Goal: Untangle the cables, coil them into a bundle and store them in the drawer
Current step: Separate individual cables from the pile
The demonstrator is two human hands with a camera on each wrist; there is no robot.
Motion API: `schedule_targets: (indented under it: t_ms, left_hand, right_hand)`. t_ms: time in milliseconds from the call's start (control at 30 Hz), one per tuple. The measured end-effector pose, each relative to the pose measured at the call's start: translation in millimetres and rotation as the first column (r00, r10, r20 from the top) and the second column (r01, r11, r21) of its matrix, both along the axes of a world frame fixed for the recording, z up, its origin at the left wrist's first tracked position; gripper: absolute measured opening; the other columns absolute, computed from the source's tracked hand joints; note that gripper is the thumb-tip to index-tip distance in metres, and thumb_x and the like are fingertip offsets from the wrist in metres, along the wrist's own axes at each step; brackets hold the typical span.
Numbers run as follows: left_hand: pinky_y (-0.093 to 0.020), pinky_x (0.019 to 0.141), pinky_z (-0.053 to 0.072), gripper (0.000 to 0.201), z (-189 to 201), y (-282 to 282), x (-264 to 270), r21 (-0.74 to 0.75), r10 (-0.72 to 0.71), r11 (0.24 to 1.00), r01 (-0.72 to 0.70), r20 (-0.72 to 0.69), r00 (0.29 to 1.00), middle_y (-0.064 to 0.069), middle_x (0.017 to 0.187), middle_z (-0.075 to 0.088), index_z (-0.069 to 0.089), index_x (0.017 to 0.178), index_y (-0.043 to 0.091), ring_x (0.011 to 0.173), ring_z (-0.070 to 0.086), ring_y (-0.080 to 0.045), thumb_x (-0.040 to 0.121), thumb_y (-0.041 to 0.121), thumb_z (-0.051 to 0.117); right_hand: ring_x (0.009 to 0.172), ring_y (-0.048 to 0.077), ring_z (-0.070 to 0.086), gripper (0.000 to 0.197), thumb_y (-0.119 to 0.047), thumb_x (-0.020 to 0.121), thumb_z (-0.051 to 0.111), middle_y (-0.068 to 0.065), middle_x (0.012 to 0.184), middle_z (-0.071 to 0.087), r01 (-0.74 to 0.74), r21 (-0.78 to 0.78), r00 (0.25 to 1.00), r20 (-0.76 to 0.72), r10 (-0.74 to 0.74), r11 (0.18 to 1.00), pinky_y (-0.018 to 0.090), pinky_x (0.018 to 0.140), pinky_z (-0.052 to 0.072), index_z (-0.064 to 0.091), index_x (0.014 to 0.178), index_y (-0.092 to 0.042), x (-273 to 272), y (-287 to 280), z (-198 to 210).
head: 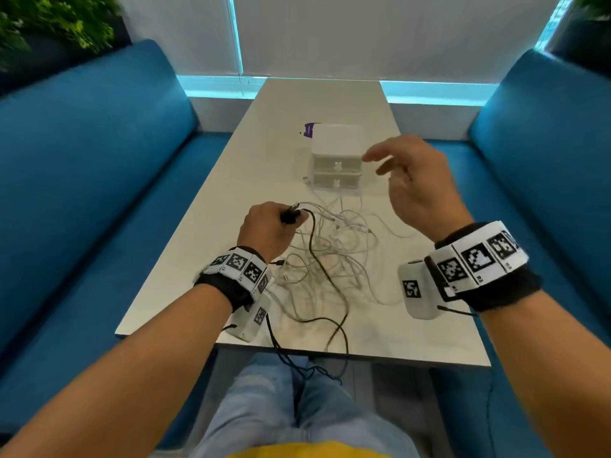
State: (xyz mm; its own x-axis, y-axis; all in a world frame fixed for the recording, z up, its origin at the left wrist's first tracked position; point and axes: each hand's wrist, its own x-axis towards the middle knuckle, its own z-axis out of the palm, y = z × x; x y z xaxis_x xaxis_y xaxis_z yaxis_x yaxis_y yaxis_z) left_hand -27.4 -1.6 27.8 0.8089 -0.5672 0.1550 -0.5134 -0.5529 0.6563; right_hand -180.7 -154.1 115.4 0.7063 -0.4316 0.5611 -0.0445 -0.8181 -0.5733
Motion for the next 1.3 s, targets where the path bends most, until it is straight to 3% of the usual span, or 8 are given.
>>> schedule_targets:
  t_ms: [100,267,467,633,833,1000,1167,1300]
  left_hand:
    - [-0.031,0.067,0.050,0.033,6.9,-0.9,-5.6,0.094,-0.066,0.993,0.066,-0.008,0.998,0.000,0.064,0.057,0.069,0.075,0.020,0.075,0.061,-0.026,0.086,0.051,0.063]
    - [-0.028,0.057,0.039,0.032,19.2,0.5,-7.2,0.081,-0.097,0.992,0.100,-0.037,0.995,-0.004,0.063,0.056,0.054,0.059,0.022,0.070,0.060,-0.029,0.082,0.039,0.069]
    - [-0.028,0.059,0.041,0.033,15.0,12.9,-8.0,0.058,-0.079,0.995,0.086,-0.115,0.990,-0.004,0.067,0.060,0.055,0.057,0.026,0.074,0.057,-0.022,0.076,0.044,0.076]
    - [-0.018,0.061,0.044,0.032,6.2,24.6,0.1,0.017,-0.023,0.999,0.028,-0.224,0.974,-0.006,0.081,0.071,0.074,0.084,0.013,0.086,0.066,-0.021,0.083,0.045,0.070]
    - [-0.019,0.064,0.041,0.027,22.3,2.4,-18.9,-0.018,-0.127,0.992,0.126,-0.163,0.978,-0.004,0.078,0.068,0.071,0.078,0.015,0.074,0.061,-0.016,0.082,0.042,0.073]
    - [-0.013,0.051,0.035,0.026,27.0,3.1,-24.9,-0.088,-0.218,0.975,0.203,-0.219,0.951,0.007,0.059,0.060,0.067,0.064,0.023,0.053,0.051,-0.003,0.081,0.041,0.073]
    - [-0.017,0.044,0.030,0.010,43.8,0.2,-37.6,-0.298,-0.341,0.927,0.226,-0.428,0.837,0.017,0.048,0.049,0.073,0.095,0.016,0.048,0.038,-0.007,0.091,0.018,0.064]
    - [-0.019,0.045,0.023,0.020,57.4,-12.5,-68.8,-0.344,-0.543,0.839,0.421,-0.479,0.690,0.011,0.058,0.039,0.073,0.099,0.017,0.052,0.029,-0.008,0.097,0.013,0.053]
  right_hand:
    - [0.077,0.008,0.058,0.037,0.007,0.091,0.037,-0.001,0.091,0.062,-0.164,0.246,0.986,0.081,0.148,0.955,0.008,0.067,0.042,0.068,0.100,-0.010,19.3,18.9,5.0]
    - [0.088,0.018,0.061,0.030,-0.032,0.096,0.052,0.003,0.102,0.063,-0.151,0.088,0.767,-0.618,0.173,0.985,0.034,0.080,0.051,0.058,0.121,-0.017,40.4,39.1,-31.9]
    - [0.055,0.014,0.056,0.020,-0.008,0.099,0.044,0.002,0.067,0.057,-0.051,0.449,0.878,-0.406,0.255,0.892,0.014,0.042,0.041,0.063,0.097,-0.003,33.1,32.7,-27.8]
    - [0.071,0.017,0.063,0.023,-0.015,0.099,0.043,0.000,0.078,0.064,0.142,0.320,0.959,-0.281,-0.050,0.937,0.029,0.062,0.048,0.063,0.087,-0.018,19.8,-9.5,-1.1]
    - [0.130,0.030,0.040,0.039,-0.033,0.101,0.038,0.009,0.139,0.044,0.008,-0.118,0.852,-0.518,-0.068,0.993,0.049,0.107,0.032,0.043,0.140,-0.027,26.2,20.0,-22.9]
    - [0.090,0.020,0.056,0.023,-0.026,0.100,0.043,-0.009,0.082,0.054,-0.120,0.024,0.815,-0.568,0.113,0.992,0.033,0.077,0.041,0.064,0.090,-0.022,18.5,28.0,-27.9]
    - [0.060,0.014,0.054,0.028,-0.016,0.098,0.042,-0.010,0.063,0.050,0.014,0.213,0.916,-0.395,0.073,0.977,0.031,0.062,0.046,0.059,0.077,-0.021,-25.9,-0.5,-25.4]
    - [0.062,0.017,0.064,0.026,-0.016,0.100,0.040,0.004,0.067,0.064,0.134,0.387,0.838,-0.536,0.104,0.913,0.026,0.062,0.047,0.060,0.083,-0.013,-87.8,-21.5,-36.3]
